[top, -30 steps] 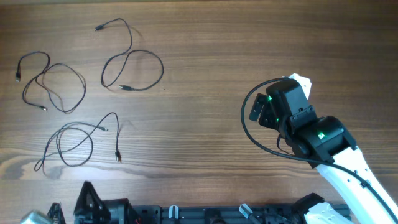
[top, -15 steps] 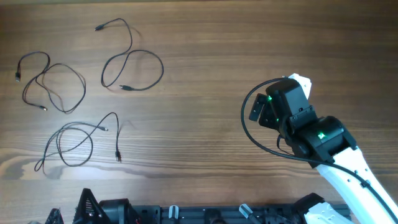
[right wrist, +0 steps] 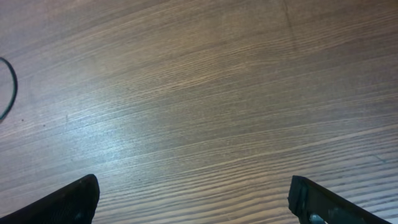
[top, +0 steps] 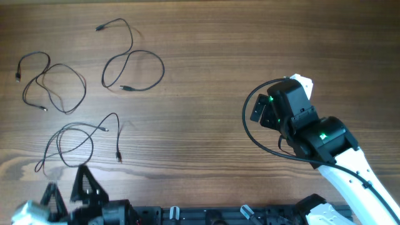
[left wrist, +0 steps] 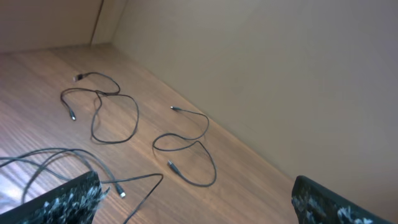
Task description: Untangle cables
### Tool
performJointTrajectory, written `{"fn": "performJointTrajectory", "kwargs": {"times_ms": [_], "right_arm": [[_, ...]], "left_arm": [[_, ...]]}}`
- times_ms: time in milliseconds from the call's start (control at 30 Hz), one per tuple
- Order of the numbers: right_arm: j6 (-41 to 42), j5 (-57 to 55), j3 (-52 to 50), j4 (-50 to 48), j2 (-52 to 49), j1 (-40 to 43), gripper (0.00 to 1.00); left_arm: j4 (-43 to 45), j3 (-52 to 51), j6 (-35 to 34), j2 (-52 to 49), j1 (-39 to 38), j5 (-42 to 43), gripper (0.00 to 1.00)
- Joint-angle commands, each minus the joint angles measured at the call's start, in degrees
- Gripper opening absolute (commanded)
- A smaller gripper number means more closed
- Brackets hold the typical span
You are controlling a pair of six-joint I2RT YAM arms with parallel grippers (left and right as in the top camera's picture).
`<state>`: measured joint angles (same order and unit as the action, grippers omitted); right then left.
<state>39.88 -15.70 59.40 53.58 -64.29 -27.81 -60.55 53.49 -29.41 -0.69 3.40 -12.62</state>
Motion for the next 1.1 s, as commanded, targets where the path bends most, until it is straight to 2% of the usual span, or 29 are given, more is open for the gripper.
{"fn": "performJointTrajectory", "kwargs": {"times_ms": [0, 567, 833, 967, 1067], "right_arm": [[0.7, -1.0, 0.0, -0.2, -0.5, 0.1, 1.00], [0.7, -1.0, 0.0, -0.2, -0.5, 0.1, 1.00], [0.7, -1.0, 0.0, -0.2, -0.4, 0.1, 1.00], [0.7, -1.0, 0.0, -0.2, -0.4, 0.1, 1.00], [0.7, -1.0, 0.0, -0.2, -0.5, 0.1, 1.00]], "left_arm": [[7.5, -7.3, 0.6, 0.4, 0.2, -0.7, 1.00], [41.4, -35.3, 0.7, 0.3, 0.2, 3.0, 1.00], [46.2, -41.1, 0.8, 0.3, 0.2, 2.9, 1.00], [46.2, -42.7, 8.2, 0.3, 0.2, 3.0, 1.00], [46.4, -43.6, 8.4, 0.3, 0.2, 3.2, 1.00]]}}
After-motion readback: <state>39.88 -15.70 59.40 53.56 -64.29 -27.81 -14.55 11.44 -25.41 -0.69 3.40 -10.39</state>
